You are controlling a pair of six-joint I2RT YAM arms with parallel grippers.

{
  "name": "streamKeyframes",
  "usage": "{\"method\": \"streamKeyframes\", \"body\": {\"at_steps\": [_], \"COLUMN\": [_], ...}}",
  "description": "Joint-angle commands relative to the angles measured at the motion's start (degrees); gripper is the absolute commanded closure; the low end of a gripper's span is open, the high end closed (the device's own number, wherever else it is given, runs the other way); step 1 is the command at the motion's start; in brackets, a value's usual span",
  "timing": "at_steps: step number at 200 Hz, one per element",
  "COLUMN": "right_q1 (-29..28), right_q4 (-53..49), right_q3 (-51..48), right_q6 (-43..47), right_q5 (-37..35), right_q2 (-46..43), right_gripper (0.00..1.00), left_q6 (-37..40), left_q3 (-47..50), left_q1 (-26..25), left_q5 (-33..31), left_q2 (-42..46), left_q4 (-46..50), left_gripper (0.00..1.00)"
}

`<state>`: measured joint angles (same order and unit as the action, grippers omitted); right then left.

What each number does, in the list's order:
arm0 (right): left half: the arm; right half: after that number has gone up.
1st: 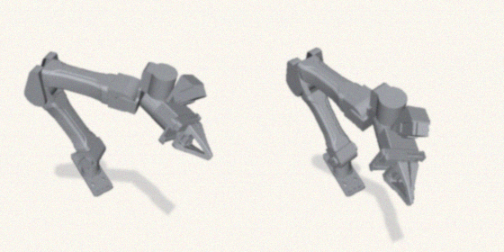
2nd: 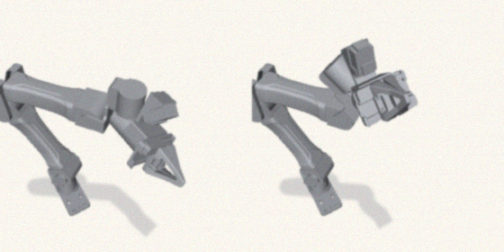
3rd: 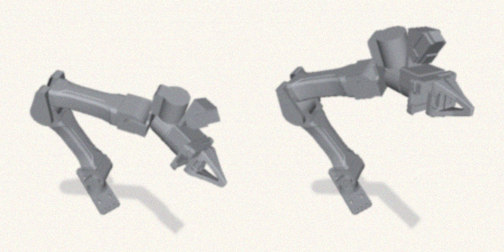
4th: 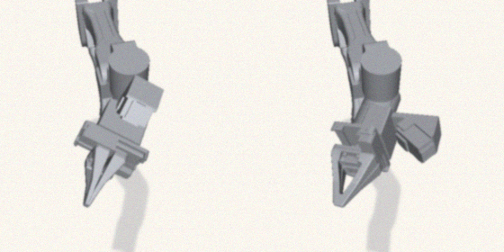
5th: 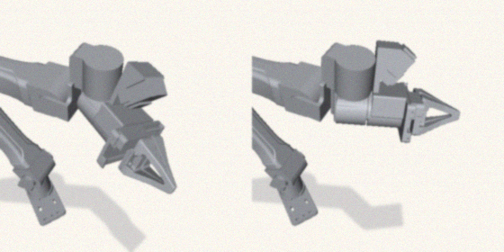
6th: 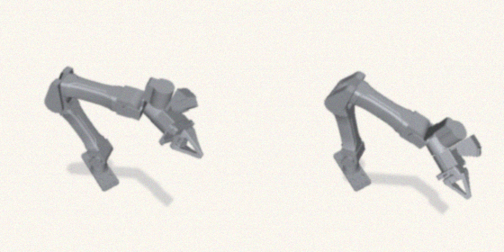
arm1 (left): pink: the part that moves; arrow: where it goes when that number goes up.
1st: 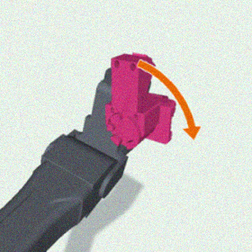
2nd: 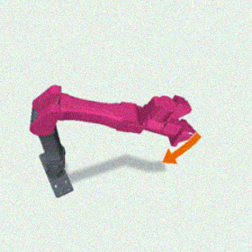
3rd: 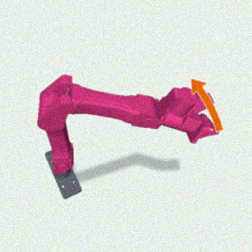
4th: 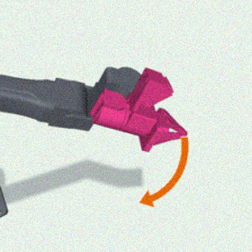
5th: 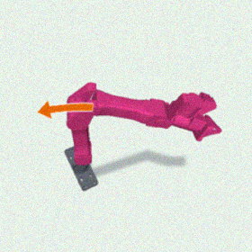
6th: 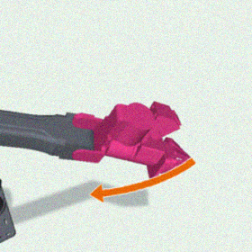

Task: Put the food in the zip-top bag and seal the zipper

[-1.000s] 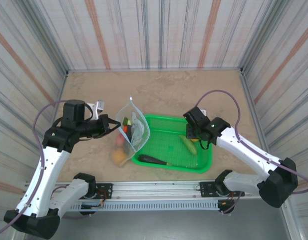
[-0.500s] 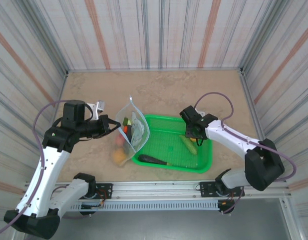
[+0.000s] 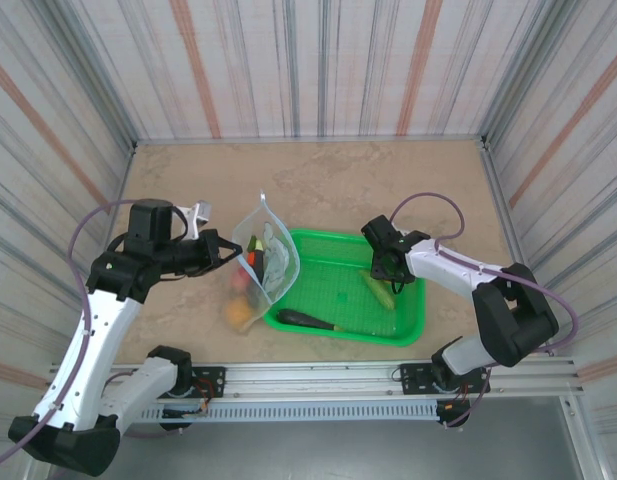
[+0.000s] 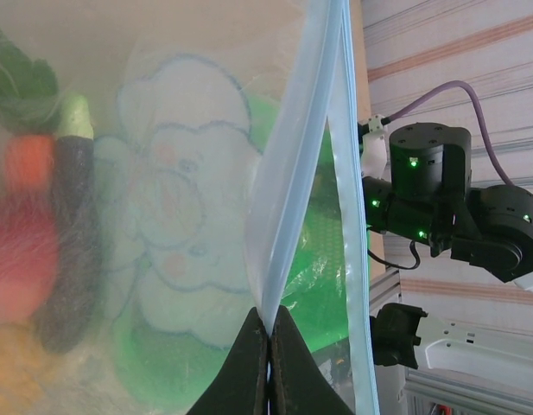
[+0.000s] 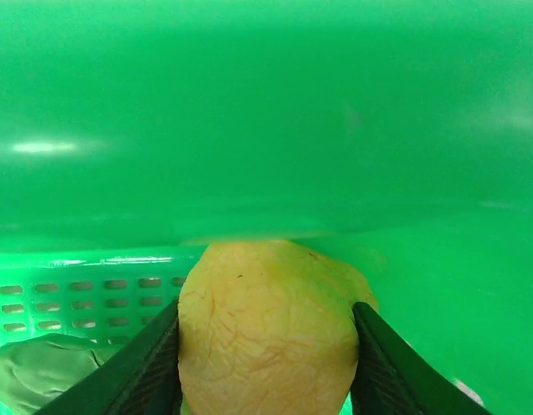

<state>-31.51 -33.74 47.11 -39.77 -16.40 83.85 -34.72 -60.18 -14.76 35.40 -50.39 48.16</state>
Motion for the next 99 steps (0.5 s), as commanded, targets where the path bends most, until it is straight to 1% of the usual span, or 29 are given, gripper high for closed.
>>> {"method": "streamKeyframes", "body": {"at_steps": [1, 10, 20, 56, 88, 99], "right_q1": [0.2, 0.1, 0.1, -0.5, -1.4, -1.6], "right_q4": [0.8, 0.4, -0.2, -1.7, -0.1, 0.9], "right_q3": [0.0, 0.2, 0.4, 0.7, 0.8, 0.9], "right_q6": [0.0, 0.0, 0.1, -0.2, 0.1, 0.2], "right_q5": [1.3, 1.4, 1.5, 2.4, 5.2, 7.3], "right_q2": [-1.5, -2.9, -4.8, -11.9, -16.5, -17.3], "right_gripper": [0.67, 0.71, 0.73, 0.73, 0.73, 0.73], "left_q6": [0.6, 0.7, 0.9, 1.2, 0.9, 0.8], "left_q3": [1.0, 1.2, 1.0, 0.5, 1.0, 1.6], "left_q1": [-0.4, -0.4, -0.4, -0.4, -0.5, -0.5], "left_q5": [-0.8, -0.9, -0.9, -1.1, -1.1, -1.0], "left_q2": [1.2, 1.3, 1.3, 0.8, 1.3, 1.7], "left_q4": [1.2, 1.4, 1.5, 1.6, 1.3, 1.0], "left_gripper": [1.0, 1.0, 1.0, 1.0, 1.0, 1.0]}}
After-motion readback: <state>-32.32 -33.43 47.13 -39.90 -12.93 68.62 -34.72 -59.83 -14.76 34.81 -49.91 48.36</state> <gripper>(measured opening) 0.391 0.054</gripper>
